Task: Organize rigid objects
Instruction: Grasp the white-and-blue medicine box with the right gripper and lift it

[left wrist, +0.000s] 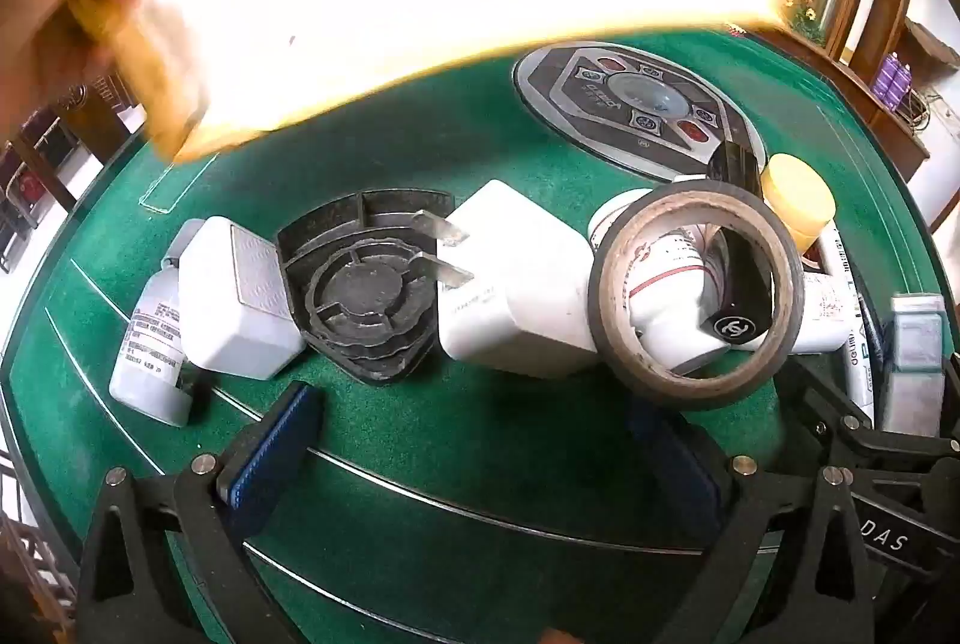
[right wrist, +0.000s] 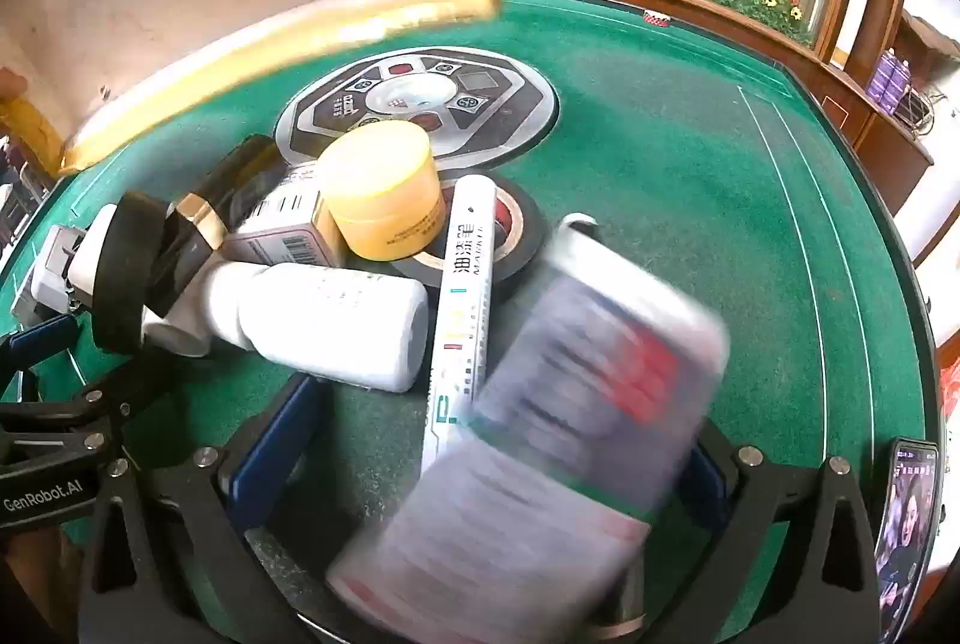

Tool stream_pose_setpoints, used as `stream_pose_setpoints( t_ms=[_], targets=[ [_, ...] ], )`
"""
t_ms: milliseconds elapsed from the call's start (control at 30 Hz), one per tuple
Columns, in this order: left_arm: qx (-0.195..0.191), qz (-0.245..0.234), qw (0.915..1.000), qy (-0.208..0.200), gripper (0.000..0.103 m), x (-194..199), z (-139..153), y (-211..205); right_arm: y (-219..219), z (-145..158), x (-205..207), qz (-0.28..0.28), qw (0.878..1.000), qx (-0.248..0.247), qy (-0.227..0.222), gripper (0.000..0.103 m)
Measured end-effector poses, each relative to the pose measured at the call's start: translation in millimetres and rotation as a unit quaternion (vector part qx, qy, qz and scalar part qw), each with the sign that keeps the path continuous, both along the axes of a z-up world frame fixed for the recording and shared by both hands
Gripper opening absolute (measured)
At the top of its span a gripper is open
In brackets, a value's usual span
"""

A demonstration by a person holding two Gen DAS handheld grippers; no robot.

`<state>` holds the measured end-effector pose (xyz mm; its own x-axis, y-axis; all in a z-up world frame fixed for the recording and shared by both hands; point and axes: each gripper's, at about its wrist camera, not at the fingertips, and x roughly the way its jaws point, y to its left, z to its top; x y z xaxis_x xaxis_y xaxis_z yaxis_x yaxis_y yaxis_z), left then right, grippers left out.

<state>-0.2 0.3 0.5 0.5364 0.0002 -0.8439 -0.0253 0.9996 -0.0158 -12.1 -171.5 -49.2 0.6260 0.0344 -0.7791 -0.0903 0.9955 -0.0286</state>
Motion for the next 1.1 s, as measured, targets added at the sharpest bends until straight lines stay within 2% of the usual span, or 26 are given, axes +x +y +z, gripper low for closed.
stream_pose_setpoints(
  t_ms=[1000,1100],
  targets=[
    [0.001,0.001,1.0,0.001,0.103,2.7,-1.1,-1.0,1.0,1.5,-1.0,0.0,1.0,0.0,0.001,0.103],
    [0.0,0.021,0.9998,0.002,0.103,4.7,-0.6,-1.5,0.7,2.0,-1.2,0.0,1.0,0.001,0.001,0.103]
  ],
)
